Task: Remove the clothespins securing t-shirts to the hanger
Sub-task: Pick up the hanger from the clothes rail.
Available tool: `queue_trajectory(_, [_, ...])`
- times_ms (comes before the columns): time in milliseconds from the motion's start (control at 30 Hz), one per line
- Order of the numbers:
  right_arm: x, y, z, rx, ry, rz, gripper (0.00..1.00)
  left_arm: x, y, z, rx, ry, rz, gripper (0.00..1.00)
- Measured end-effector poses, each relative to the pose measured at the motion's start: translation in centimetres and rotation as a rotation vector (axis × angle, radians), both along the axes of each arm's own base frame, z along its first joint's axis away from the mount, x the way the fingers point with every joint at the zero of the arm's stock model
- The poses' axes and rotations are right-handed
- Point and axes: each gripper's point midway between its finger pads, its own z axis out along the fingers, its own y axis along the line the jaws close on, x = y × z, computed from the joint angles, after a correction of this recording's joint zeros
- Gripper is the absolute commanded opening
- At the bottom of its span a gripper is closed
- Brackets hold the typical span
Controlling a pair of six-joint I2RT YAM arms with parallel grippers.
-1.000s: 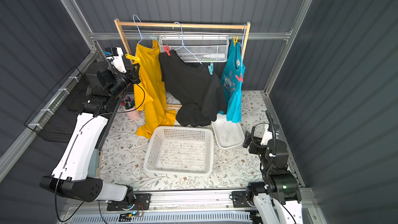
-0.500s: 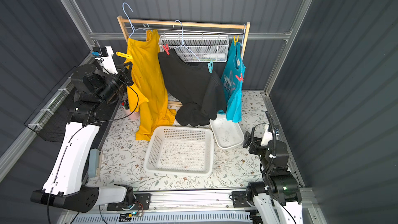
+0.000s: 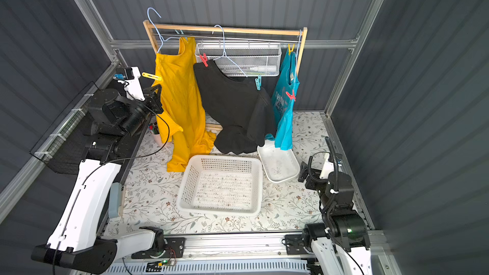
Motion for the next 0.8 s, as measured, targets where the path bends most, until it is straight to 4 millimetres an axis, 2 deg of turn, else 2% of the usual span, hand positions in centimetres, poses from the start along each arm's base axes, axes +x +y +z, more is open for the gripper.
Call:
queue_trajectory(267, [0.0,0.0,0.0,-0.003,0.001,0.000,0.99,0.9,-0.1,-2.6,0.028,0.043,0.001,0.00])
queue_trajectory(433, [0.0,0.0,-0.1,-0.003,0.001,-0.001,0.99,1.5,0.1,-3.1,0.040,0.049,0.017,0.00])
queue_trajectory(567, [0.0,0.0,-0.1,-0.003,0.003,0.001,0.99,1.4,0.4,-3.8,0.059,0.048,0.037,0.00])
queue_trajectory(800, [0.0,0.1,-0.4,-0.005,0.010,0.004,0.99,0.9,0.9,-6.1,0.087,0.084,0.057,0.00])
